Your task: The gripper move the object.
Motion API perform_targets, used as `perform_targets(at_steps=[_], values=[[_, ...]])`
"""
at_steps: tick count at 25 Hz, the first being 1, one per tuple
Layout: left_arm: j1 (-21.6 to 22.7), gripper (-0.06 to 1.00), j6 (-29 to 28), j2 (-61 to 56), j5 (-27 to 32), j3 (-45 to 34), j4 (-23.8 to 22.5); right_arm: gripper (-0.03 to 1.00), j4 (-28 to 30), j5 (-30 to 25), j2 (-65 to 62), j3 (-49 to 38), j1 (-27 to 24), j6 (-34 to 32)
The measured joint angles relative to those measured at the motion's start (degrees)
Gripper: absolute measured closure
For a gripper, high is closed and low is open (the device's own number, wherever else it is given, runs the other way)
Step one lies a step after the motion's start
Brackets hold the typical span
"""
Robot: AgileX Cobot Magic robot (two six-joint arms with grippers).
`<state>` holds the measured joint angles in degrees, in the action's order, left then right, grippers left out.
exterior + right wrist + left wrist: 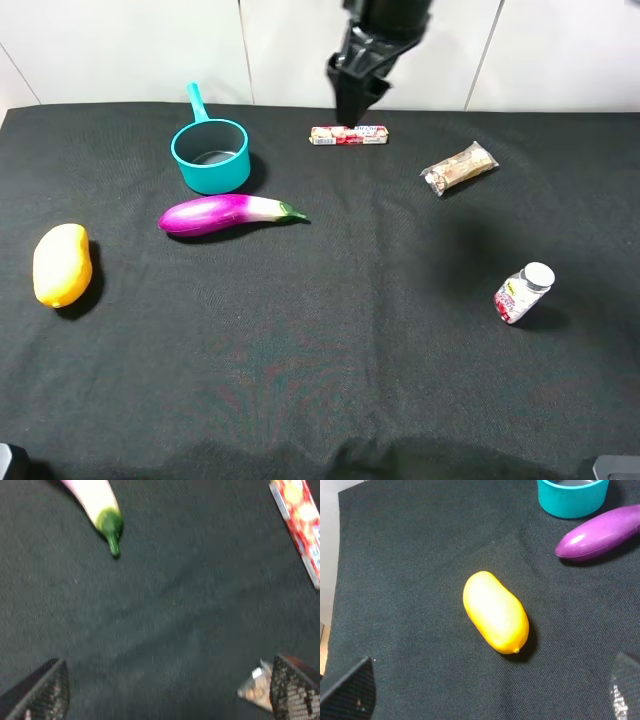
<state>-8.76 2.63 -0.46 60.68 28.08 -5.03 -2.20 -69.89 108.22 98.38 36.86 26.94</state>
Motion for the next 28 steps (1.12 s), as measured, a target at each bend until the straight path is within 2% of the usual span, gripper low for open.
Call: perform_targets(at_steps=[6, 14, 28], values=[[0.0, -0.05, 0.0, 0.0, 0.0, 0.0, 0.0, 0.36, 2.2, -0.1, -8.0, -7.6, -2.6, -3.0], [0.0, -0.05, 0.0, 0.0, 0.0, 0.0, 0.0, 0.36, 6.5, -0.2, -19.5, -16.4, -2.7, -8.0], [0.0, -0.05, 0.0, 0.0, 0.0, 0.0, 0.0, 0.36, 8.1, -0.3, -37.8, -24.7, -2.7, -15.4]])
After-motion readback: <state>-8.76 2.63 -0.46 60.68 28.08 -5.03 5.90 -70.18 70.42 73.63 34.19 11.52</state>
